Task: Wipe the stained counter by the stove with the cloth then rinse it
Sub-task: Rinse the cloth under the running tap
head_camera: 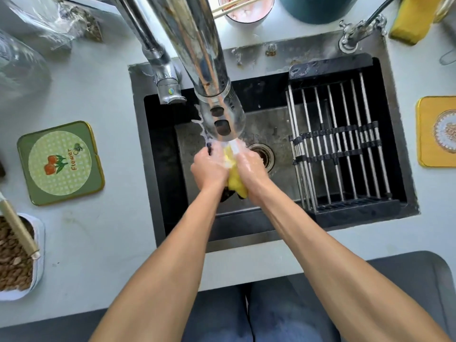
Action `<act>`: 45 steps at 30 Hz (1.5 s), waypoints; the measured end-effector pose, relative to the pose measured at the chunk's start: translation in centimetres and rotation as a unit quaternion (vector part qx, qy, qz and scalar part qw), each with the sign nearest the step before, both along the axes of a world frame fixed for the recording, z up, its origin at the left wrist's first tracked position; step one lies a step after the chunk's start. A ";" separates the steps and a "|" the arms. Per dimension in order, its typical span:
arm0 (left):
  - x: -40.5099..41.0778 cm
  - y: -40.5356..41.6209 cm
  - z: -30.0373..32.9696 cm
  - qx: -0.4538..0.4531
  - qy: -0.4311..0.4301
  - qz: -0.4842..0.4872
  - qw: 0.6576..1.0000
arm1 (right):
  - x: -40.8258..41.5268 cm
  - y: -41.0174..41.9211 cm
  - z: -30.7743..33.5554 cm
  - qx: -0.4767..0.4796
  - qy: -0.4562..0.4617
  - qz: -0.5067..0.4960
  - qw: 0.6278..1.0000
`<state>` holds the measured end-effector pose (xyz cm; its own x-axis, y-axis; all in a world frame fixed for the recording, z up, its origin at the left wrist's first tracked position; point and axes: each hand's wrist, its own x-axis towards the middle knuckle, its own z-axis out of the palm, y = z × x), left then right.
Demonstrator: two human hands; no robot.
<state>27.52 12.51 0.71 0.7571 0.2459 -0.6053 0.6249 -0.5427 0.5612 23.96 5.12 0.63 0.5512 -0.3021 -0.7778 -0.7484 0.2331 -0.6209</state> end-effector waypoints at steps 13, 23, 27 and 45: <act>-0.3 0.1 -0.3 0.005 -0.106 -0.094 0.990 | -0.9 -0.1 0.5 0.001 -0.006 -0.004 1.000; 0.2 1.1 -1.2 -0.271 0.126 0.190 0.935 | -1.2 -5.0 -1.0 -0.143 -0.005 -0.010 0.990; -0.2 0.7 -0.2 -0.368 0.123 0.159 0.908 | -1.5 -6.0 -1.7 -0.115 0.012 -0.007 0.993; -6.1 1.1 2.7 -0.147 -0.122 -0.180 0.965 | -2.9 -3.6 0.4 0.131 -0.015 -0.226 0.965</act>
